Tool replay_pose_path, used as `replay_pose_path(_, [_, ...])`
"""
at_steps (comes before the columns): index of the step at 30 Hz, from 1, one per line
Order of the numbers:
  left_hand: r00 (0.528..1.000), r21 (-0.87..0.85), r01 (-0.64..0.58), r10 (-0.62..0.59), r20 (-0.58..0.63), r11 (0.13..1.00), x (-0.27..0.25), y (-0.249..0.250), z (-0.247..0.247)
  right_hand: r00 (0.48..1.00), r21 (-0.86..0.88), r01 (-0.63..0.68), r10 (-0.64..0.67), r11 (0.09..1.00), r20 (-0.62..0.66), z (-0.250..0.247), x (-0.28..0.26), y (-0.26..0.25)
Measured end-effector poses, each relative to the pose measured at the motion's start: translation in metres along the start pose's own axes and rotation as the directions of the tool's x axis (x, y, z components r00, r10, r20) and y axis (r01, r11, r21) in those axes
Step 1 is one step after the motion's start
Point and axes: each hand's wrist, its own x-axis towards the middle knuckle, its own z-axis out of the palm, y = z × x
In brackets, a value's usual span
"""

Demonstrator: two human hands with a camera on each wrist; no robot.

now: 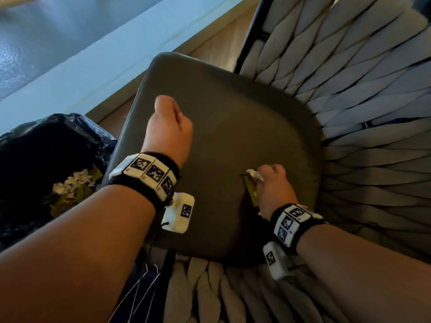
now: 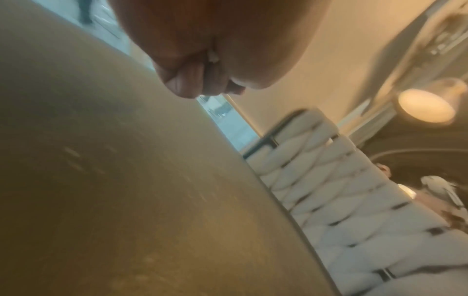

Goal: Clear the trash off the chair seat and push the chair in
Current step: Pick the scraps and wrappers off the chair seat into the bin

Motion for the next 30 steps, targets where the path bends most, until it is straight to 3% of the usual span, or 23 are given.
replay_pose_path(3, [1.0, 0.048, 0.017, -0.018, 0.024, 0.999, -0.006, -0.018, -0.018, 0.986, 0.159, -0.091, 0.112, 0.983, -0.127, -0.01, -0.002, -0.006])
replay_pose_path(7, [0.998, 0.13, 0.018, -0.025, 0.053, 0.991, -0.008, -0.038, -0.03, 0.954, 0.157, -0.102, 0.141, 0.982, -0.263, -0.03, -0.008, 0.004])
replay_pose_path(12, [0.991, 0.216, 0.063, -0.087, 0.103, 0.974, -0.008, -0.055, -0.03, 0.972, 0.228, -0.174, 0.204, 0.958, -0.116, -0.024, -0.032, 0.016])
replay_pose_path(15, [0.989, 0.249, 0.022, -0.058, 0.138, 0.968, -0.008, -0.058, -0.025, 0.98, 0.107, -0.187, 0.177, 0.977, 0.091, -0.004, -0.058, 0.011])
replay_pose_path(18, [0.987, 0.284, 0.001, -0.046, 0.154, 0.959, -0.003, -0.062, -0.023, 0.941, -0.071, -0.264, 0.273, 0.962, 0.201, 0.013, -0.06, 0.001])
replay_pose_path(22, [0.986, 0.275, 0.003, -0.048, 0.158, 0.962, 0.005, -0.067, -0.023, 0.882, -0.176, -0.403, 0.433, 0.898, 0.185, 0.02, -0.044, -0.023])
replay_pose_path(25, [0.985, 0.25, -0.001, -0.042, 0.169, 0.968, 0.006, -0.068, -0.028, 0.913, -0.168, -0.346, 0.373, 0.923, 0.167, 0.019, -0.042, -0.04])
replay_pose_path(27, [0.986, 0.137, 0.059, -0.079, 0.145, 0.989, 0.004, -0.069, -0.033, 0.951, -0.071, -0.278, 0.285, 0.958, 0.117, 0.016, -0.042, -0.055])
replay_pose_path(30, [0.983, -0.08, 0.184, -0.183, 0.011, 0.98, 0.0, -0.075, -0.048, 0.981, 0.144, -0.189, 0.181, 0.971, 0.067, 0.008, -0.034, -0.085])
